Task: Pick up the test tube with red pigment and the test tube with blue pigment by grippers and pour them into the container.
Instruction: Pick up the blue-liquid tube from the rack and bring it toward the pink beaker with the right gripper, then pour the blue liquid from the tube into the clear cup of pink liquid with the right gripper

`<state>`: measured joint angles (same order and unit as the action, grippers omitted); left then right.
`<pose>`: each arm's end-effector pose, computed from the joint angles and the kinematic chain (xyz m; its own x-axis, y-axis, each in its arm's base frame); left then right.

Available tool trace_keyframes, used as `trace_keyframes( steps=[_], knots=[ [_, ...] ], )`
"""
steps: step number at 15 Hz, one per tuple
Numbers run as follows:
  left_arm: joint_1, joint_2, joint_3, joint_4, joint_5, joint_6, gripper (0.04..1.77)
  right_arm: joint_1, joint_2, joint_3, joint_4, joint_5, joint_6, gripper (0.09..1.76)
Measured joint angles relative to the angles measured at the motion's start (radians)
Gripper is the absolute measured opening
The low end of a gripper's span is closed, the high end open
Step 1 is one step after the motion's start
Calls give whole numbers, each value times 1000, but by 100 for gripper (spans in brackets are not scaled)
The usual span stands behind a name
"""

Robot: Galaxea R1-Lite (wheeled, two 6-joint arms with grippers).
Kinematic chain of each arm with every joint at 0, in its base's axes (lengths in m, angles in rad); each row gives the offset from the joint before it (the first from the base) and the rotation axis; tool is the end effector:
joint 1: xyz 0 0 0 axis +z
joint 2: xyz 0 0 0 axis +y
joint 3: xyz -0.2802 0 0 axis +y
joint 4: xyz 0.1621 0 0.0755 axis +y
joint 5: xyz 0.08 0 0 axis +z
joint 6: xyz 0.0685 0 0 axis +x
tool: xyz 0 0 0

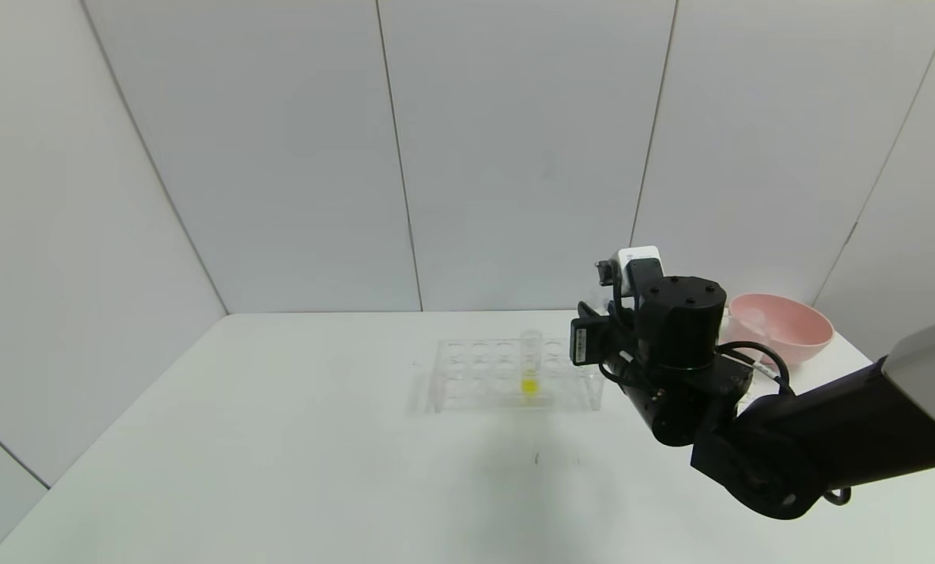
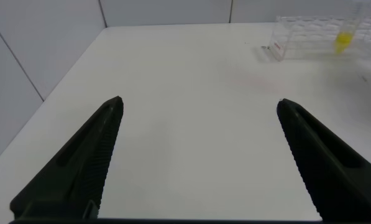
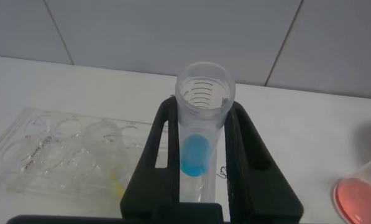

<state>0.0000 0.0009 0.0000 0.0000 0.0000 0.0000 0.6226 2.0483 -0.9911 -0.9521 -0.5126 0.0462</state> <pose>0.0305 0.0000 0.0755 1.0000 0.0000 -0.0009 0.0000 1.0000 0.0000 0.3552 0.2136 0.1301 0.9900 0.1070 -0.0914 -0.1079 0.9941 -0.0055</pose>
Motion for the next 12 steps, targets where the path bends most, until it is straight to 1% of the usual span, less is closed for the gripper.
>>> trace_keyframes(
  steps=[2, 3, 5, 7, 8, 9, 11, 12],
  knots=[
    [0, 0, 0, 0, 0, 0, 176, -4, -9, 4, 5, 13, -1, 49],
    [0, 0, 0, 0, 0, 0, 176, -9, -21, 11, 13, 42, -6, 49],
    [0, 0, 0, 0, 0, 0, 176, -35, -66, 33, 50, 122, -32, 49],
    [0, 0, 0, 0, 0, 0, 176, -95, -133, 60, 120, 230, -52, 49],
    [0, 0, 0, 0, 0, 0, 176, -138, -171, 74, 162, 297, -66, 49],
    [0, 0, 0, 0, 0, 0, 176, -194, -214, 90, 214, 387, -83, 49],
    [0, 0, 0, 0, 0, 0, 176, -326, -296, 120, 316, 604, -135, 49],
    [0, 0, 0, 0, 0, 0, 176, -408, -337, 133, 373, 734, -170, 49]
  ],
)
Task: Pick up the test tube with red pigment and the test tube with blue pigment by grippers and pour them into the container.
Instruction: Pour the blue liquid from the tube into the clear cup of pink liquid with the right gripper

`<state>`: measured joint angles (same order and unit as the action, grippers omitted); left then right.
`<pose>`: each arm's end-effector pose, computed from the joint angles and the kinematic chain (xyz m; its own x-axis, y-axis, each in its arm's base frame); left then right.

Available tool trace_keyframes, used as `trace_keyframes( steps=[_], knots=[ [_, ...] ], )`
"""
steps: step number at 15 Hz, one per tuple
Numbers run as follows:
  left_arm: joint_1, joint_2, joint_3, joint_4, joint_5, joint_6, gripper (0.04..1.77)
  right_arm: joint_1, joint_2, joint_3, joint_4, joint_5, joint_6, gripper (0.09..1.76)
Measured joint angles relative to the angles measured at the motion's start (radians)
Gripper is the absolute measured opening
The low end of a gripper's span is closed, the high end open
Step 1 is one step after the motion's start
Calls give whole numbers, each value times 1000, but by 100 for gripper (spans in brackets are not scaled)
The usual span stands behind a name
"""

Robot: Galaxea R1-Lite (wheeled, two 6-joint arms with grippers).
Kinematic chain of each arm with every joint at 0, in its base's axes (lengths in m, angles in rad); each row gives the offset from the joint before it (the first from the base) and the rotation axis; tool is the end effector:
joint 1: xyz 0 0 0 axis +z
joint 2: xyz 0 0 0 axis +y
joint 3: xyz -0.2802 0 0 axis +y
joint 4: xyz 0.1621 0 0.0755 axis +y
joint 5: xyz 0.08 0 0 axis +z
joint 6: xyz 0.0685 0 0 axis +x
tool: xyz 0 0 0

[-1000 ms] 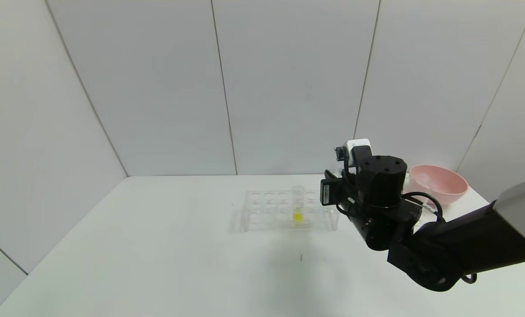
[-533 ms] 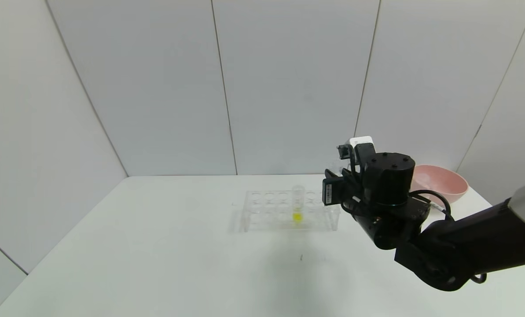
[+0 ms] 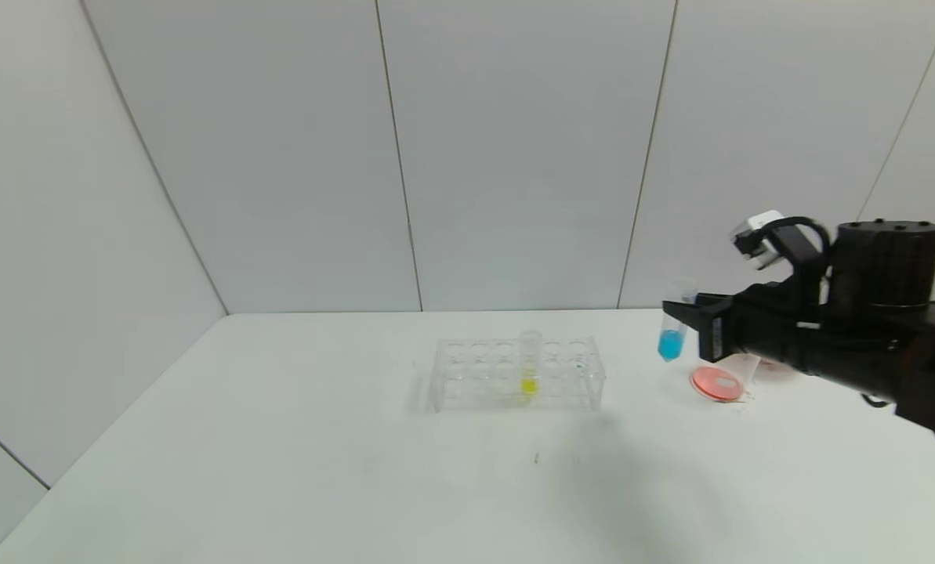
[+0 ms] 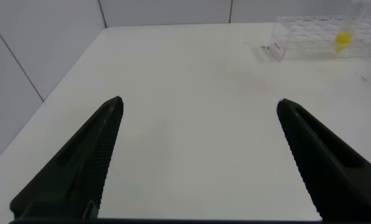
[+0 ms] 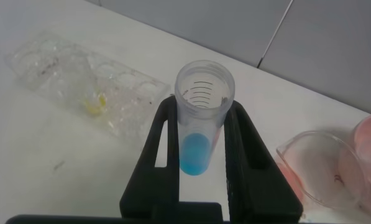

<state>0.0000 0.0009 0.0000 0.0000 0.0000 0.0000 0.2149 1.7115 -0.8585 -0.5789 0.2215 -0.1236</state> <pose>0.0305 0.0000 0.0755 1.0000 0.0000 -0.0009 0.0000 1.0000 0.0000 0.3330 0.0881 0.1652 0.8707 0.4149 -0.2641 -0.4441 0.8940 -0.0597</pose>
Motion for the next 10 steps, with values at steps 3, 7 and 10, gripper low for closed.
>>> trace_keyframes(
  steps=[3, 7, 10],
  knots=[
    [0, 0, 0, 0, 0, 0, 176, -246, -97, 13, 168, 326, -121, 49],
    [0, 0, 0, 0, 0, 0, 176, -524, -147, -27, 343, 581, -339, 49],
    [0, 0, 0, 0, 0, 0, 176, -620, -111, -163, 519, 613, -458, 49]
  ],
)
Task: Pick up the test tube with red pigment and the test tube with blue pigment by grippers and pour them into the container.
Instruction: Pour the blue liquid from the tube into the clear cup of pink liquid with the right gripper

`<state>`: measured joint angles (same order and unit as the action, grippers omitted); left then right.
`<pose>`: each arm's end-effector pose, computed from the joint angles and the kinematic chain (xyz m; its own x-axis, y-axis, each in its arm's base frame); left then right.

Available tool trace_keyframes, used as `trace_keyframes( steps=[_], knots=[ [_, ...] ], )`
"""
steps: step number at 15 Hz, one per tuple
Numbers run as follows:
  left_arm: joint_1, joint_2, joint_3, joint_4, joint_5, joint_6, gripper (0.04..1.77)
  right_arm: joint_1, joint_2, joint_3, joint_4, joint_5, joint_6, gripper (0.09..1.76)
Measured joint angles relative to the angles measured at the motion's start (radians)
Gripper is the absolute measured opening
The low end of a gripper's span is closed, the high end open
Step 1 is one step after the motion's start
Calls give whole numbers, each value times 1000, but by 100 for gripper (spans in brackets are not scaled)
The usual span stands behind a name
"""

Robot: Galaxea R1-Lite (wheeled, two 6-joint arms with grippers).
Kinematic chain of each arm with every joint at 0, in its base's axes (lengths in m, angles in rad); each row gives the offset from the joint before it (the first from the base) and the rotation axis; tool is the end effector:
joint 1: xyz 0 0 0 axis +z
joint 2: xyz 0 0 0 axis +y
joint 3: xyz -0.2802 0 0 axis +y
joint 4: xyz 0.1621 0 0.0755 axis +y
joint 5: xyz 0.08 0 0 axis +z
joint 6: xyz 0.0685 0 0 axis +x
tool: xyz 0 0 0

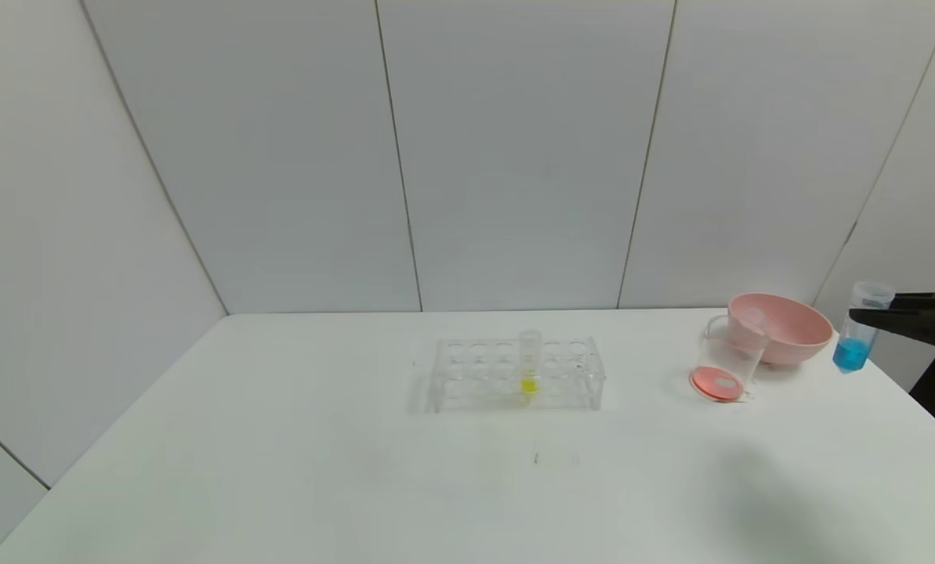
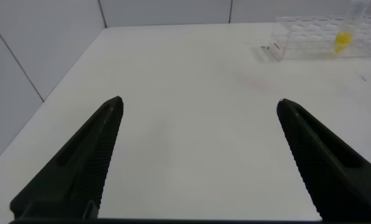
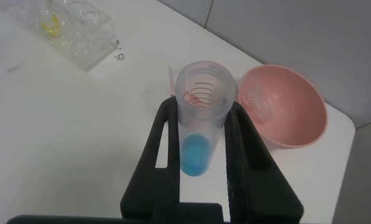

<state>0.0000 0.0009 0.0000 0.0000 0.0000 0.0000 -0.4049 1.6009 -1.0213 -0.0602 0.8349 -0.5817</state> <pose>0.0305 0.0000 0.0755 1.0000 0.0000 -0.0009 0.0000 1.0000 0.0000 0.2909 -0.0695 0.1919 0.8276 0.4517 -0.3332 -0.5239 0.8347 -0.1696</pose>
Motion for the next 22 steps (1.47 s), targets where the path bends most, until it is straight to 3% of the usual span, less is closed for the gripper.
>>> trace_keyframes(
  steps=[4, 8, 11, 18, 22],
  knots=[
    [0, 0, 0, 0, 0, 0, 176, -40, 119, -261, 235, -25, -153, 49],
    [0, 0, 0, 0, 0, 0, 176, -19, 283, -483, 329, -82, -277, 49],
    [0, 0, 0, 0, 0, 0, 176, 5, 384, -587, 363, -147, -333, 49],
    [0, 0, 0, 0, 0, 0, 176, 59, 508, -877, 621, -206, -387, 49],
    [0, 0, 0, 0, 0, 0, 176, 78, 537, -968, 712, -322, -506, 49]
  ],
)
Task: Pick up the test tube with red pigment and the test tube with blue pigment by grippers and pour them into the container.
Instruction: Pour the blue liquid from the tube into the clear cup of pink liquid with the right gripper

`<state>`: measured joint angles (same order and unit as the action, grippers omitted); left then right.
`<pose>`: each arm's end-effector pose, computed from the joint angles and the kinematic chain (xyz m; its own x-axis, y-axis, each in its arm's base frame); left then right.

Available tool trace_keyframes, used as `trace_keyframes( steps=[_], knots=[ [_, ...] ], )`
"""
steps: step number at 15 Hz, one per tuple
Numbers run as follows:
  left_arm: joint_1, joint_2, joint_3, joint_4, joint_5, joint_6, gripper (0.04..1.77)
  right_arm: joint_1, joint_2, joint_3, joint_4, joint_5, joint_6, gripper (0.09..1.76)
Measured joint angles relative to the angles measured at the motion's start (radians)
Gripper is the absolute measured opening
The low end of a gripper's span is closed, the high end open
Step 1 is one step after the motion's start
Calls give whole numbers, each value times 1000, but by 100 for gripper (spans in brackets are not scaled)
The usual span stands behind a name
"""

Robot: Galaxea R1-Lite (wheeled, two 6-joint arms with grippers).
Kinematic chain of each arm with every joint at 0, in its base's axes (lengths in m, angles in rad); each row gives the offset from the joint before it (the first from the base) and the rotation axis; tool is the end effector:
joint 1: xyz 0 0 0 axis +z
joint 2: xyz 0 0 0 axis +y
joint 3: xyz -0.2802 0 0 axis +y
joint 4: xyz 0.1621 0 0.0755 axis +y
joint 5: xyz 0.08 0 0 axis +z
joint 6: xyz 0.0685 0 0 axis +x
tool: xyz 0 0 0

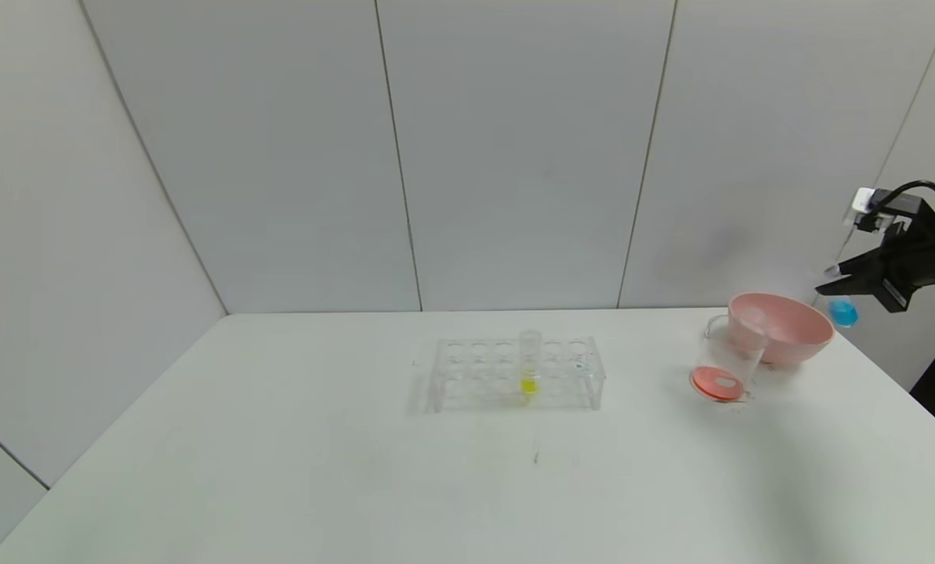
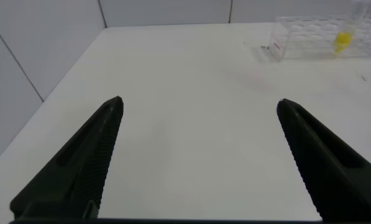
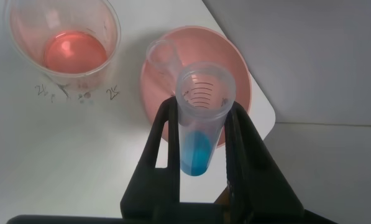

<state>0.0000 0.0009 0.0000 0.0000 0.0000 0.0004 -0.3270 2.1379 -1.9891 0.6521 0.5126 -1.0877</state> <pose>0.0305 0.0000 0.0755 1.0000 0.0000 -0.0009 0.0000 1.0000 0.0004 0.4078 -0.1029 0.1867 0.7320 0.2696 -0.6257 -0.6223 0.6385 -0.4528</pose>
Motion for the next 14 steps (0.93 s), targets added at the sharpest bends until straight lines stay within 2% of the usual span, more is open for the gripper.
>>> trace_keyframes(
  steps=[6, 9, 14],
  knots=[
    [0, 0, 0, 0, 0, 0, 176, 88, 6, -11, 4, -74, -28, 49],
    [0, 0, 0, 0, 0, 0, 176, 120, -3, -10, 69, -157, -81, 49],
    [0, 0, 0, 0, 0, 0, 176, 193, -24, -10, 88, -290, -119, 49]
  ],
)
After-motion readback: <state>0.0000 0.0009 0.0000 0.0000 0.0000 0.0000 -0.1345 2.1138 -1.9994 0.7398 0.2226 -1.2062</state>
